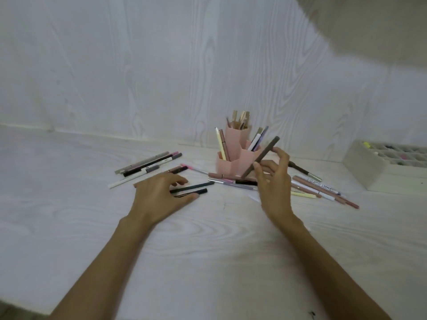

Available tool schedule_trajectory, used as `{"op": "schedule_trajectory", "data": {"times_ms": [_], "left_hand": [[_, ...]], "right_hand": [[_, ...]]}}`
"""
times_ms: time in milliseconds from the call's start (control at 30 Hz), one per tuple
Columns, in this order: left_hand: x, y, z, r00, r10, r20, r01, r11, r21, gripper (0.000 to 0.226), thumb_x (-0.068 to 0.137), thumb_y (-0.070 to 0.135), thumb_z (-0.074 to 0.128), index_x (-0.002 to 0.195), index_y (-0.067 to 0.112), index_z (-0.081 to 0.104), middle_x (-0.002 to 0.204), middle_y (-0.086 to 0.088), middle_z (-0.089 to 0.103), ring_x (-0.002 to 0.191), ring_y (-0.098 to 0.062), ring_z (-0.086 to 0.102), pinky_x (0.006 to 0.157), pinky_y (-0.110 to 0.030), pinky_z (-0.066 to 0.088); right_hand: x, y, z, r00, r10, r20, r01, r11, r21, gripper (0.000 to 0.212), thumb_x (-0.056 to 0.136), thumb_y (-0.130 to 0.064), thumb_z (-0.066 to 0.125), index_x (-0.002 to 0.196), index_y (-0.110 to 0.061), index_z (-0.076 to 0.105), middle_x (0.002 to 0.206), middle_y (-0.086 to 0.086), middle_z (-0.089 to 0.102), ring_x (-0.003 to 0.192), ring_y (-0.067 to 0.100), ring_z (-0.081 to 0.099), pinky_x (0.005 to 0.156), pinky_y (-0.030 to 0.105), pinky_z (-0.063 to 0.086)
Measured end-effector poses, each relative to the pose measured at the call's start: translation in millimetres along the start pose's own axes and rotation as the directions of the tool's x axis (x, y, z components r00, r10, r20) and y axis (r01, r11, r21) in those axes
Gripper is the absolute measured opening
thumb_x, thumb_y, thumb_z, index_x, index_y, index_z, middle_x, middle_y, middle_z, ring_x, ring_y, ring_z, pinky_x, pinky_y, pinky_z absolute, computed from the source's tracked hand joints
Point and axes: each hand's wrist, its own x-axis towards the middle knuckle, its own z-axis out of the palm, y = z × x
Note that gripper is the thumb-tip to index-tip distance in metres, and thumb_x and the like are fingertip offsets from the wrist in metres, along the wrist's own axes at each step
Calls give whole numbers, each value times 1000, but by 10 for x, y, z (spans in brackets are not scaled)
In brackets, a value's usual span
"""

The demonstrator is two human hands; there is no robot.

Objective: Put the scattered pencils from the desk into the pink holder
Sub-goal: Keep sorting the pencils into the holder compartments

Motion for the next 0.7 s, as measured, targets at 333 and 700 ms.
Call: {"op": "schedule_trajectory", "data": {"times_ms": [333, 700], "left_hand": [[12, -75, 48, 998, 62, 23, -61, 998, -24, 50, 65, 70, 66, 98, 33, 71, 98, 13, 70, 88, -2, 63, 71, -24, 50], [21, -71, 51, 997, 72, 15, -71, 996, -47, 48, 66, 69, 67, 97, 33, 71, 93, 12, 70, 84, -4, 62, 67, -23, 47]], "right_hand": [[765, -294, 490, 932, -140, 335, 302, 810, -502, 79, 91, -10, 54, 147, -29, 1, 71, 5, 61, 57, 15, 58, 54, 29, 48], [935, -455, 635, 806, -100, 584, 539, 533, -653, 35, 93, -11, 41, 127, -14, 46, 93, 17, 65, 82, 37, 61, 65, 39, 47]]}}
